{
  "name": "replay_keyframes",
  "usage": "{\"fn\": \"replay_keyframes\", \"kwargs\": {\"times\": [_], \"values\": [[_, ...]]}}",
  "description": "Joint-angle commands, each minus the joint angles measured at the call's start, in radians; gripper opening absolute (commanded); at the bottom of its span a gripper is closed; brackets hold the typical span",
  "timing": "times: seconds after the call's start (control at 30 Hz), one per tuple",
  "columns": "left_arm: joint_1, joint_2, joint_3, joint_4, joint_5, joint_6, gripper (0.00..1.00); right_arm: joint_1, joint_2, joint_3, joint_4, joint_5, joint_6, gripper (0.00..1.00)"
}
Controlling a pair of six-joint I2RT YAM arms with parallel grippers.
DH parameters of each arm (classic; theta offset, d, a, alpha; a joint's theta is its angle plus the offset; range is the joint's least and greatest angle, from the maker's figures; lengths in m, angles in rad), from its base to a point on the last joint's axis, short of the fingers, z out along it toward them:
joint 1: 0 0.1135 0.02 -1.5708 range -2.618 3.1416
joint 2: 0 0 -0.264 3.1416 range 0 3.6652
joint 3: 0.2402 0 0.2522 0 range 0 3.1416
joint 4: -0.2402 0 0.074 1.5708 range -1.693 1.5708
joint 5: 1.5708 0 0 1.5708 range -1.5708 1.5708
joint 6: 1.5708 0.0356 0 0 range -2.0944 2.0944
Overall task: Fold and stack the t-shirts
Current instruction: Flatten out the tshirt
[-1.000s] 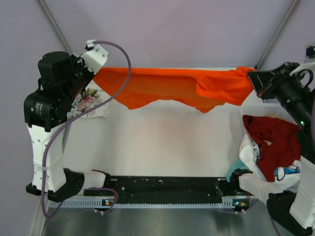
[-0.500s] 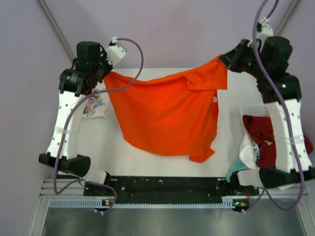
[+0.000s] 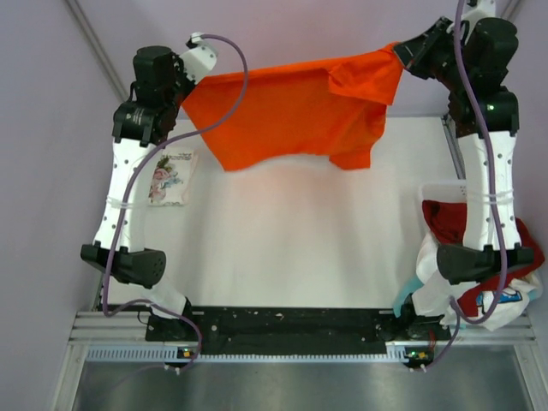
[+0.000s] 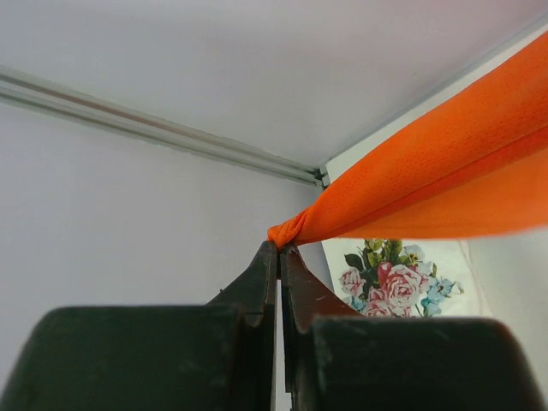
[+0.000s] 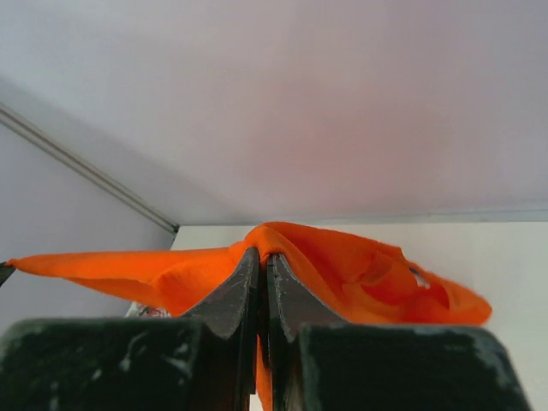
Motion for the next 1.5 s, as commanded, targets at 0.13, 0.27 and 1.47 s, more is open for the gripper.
{"fn": "replay_keyframes", "kwargs": {"times": [0.13,0.27,1.47], "values": [[0.006,-0.158,0.022,0.018,-0.015,0.007,0.00,-0.008,-0.374,-0.214,0.116,0.070,-0.074,0.00],[0.006,-0.249,0.020,-0.103,0.128,-0.016,0.00,-0.005,-0.542,-0.333,0.138,0.039,-0.063,0.00],[0.009,0.664,0.205,0.033,-0.015,-0.016,0.70,-0.032,0.376,-0.233,-0.019,0.240,-0.066,0.53]]}}
